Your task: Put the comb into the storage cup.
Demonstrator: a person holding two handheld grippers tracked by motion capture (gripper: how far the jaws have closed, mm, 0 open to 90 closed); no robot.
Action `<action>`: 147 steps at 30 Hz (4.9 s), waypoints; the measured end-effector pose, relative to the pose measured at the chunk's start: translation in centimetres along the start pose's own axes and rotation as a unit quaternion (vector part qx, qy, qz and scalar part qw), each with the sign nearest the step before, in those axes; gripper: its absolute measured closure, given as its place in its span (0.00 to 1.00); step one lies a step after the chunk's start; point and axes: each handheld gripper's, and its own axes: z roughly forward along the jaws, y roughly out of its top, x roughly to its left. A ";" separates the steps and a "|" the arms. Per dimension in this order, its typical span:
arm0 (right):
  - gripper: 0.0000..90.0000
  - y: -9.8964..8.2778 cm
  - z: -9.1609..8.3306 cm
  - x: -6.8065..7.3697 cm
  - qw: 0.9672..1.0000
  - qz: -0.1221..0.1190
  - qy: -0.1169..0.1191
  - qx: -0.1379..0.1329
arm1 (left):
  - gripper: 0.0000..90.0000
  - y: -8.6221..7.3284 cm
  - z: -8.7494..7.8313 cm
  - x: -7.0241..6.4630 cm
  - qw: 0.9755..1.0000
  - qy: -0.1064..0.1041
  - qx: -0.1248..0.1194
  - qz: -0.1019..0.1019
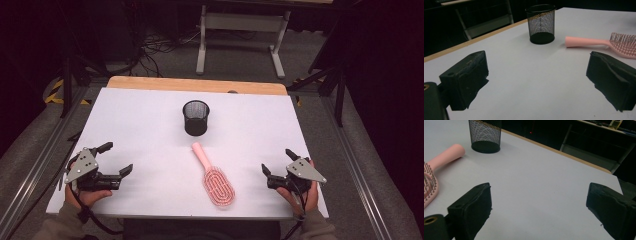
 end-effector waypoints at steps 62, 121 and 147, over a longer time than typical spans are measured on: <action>0.84 3.8 0.3 2.0 0.991 0.006 0.123 -0.053 | 0.06 -0.7 1.8 -1.3 0.997 -0.049 0.044 0.045; 1.00 7.7 10.7 7.3 0.958 -0.077 0.277 0.010 | 0.06 -0.8 2.0 -1.4 0.996 -0.061 0.044 0.044; 1.00 8.7 14.6 9.4 0.939 -0.114 0.320 0.062 | 0.06 -0.8 1.9 -1.4 0.996 -0.064 0.041 0.046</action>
